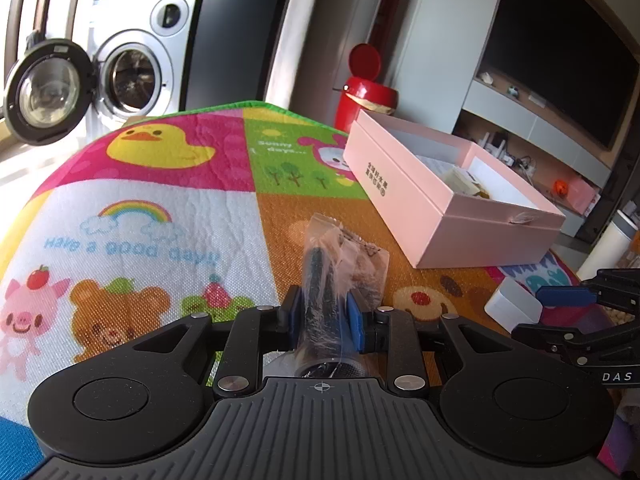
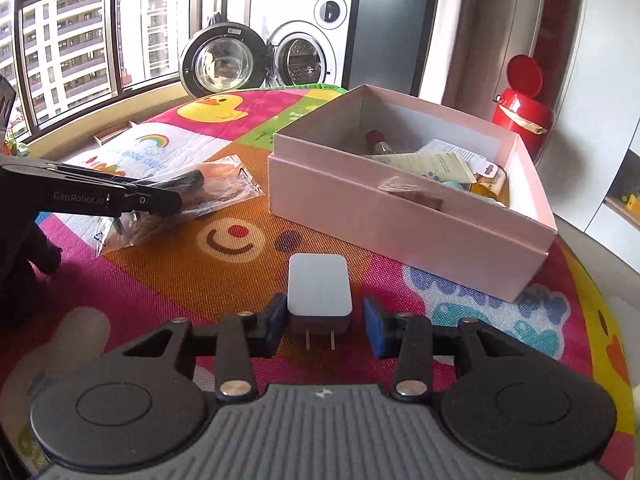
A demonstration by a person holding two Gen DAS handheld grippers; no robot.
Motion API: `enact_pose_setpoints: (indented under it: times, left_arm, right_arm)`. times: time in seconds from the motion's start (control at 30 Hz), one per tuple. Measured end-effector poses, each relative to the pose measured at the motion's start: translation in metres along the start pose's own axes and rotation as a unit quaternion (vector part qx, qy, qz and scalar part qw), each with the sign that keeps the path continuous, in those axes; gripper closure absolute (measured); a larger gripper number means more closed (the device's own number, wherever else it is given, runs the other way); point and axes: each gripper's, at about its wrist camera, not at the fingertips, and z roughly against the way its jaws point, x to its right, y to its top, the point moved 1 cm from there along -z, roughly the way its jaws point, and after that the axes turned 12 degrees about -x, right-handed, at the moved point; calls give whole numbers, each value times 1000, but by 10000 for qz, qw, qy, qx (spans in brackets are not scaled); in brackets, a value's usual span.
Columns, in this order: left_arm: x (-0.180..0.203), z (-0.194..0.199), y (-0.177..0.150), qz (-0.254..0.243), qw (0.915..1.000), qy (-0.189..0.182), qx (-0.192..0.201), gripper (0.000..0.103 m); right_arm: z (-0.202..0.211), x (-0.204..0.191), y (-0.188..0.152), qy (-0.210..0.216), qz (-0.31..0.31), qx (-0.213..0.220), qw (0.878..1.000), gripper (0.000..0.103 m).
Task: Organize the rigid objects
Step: 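Lift the bag with the left gripper while the right grasps the white charger cube, then carry the bag and charger into the pink box and open both grippers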
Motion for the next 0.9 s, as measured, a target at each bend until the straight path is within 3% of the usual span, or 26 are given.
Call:
enact_pose_setpoints:
  times: [0.03,0.2,0.23,0.3,0.4,0.63,0.7,0.9]
  left_arm:
    - [0,0,0,16,10000,-16,1,74]
    - [-1,1,-2,115,9999,-106,17,74]
    - [-2,1,-2,129,9998,-121,18,74]
    - [-2,2,-2,159,9998,-147,24,74]
    - [-1,2,-3,124,9999,-97,24,74]
    - [17,1,-1,-327,9987,400,-32,76]
    - [21,1,-2,-423,9979,484,-34,77]
    - [35,14,-17,-742,9971,17,-167,78]
  right_arm:
    - [3,4,-5,-180,35,-12,9998,37]
    - [4,38,-16,-1461,-495,-142,9879,37]
    - [4,45,-17,-1394,-705,-135,9876,37]
    - [8,56,-20,-682,-1150,-48,9910,37]
    - [8,49,-18,11,-1187,88,9929,32]
    - [-22,27,12,22,-1061,-13,9943,30]
    - [-22,22,18,29,-1005,-39,9949,43]
    - [3,10,2,-40,-534,-59,9985,43]
